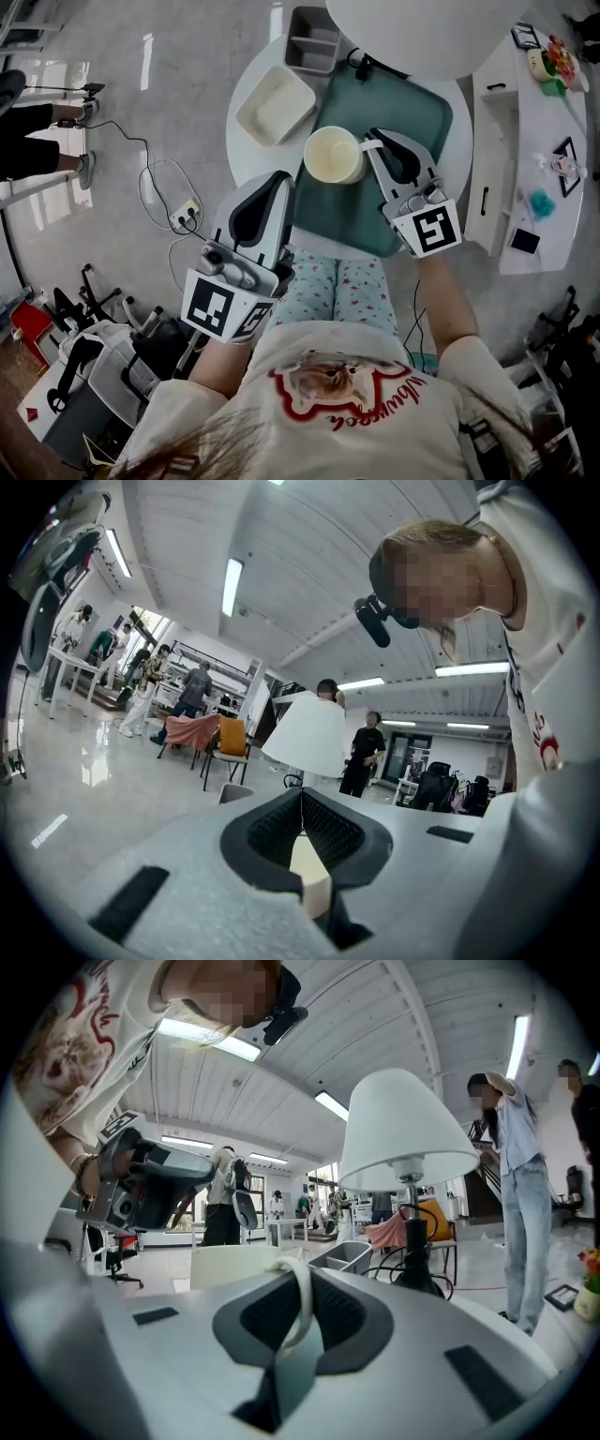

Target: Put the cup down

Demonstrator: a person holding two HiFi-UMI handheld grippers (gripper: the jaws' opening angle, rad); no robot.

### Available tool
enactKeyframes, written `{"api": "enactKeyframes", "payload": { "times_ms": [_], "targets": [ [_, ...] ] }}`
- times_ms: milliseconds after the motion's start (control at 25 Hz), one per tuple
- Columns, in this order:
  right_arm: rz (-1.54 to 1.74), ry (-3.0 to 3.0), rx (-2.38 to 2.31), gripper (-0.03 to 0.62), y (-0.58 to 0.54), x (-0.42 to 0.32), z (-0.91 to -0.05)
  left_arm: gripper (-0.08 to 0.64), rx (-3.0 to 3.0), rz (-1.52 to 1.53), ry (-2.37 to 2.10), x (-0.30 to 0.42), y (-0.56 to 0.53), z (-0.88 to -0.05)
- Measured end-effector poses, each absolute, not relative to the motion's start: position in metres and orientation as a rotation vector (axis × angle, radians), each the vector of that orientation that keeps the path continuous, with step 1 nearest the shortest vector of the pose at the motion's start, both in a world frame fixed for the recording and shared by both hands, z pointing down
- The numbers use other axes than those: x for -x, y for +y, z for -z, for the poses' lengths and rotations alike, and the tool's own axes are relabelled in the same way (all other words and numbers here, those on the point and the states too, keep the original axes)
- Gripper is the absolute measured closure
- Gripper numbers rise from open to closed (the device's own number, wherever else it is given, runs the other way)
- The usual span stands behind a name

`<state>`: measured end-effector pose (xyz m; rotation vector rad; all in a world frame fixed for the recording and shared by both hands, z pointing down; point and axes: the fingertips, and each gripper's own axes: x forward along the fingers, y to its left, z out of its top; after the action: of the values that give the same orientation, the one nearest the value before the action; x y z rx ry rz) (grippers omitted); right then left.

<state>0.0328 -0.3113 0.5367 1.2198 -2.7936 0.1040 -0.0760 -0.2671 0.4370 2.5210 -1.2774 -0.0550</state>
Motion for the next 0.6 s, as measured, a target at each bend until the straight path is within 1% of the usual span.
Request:
{"api": "enactKeyframes", "payload": {
  "times_ms": [600],
  "targets": [
    [-0.148, -2.793, -1.103, 0.544, -0.311, -0.018, -0.543, 0.543, -2.516, 0.061, -1.303, 0.076, -0.270, -0.429]
  ]
}}
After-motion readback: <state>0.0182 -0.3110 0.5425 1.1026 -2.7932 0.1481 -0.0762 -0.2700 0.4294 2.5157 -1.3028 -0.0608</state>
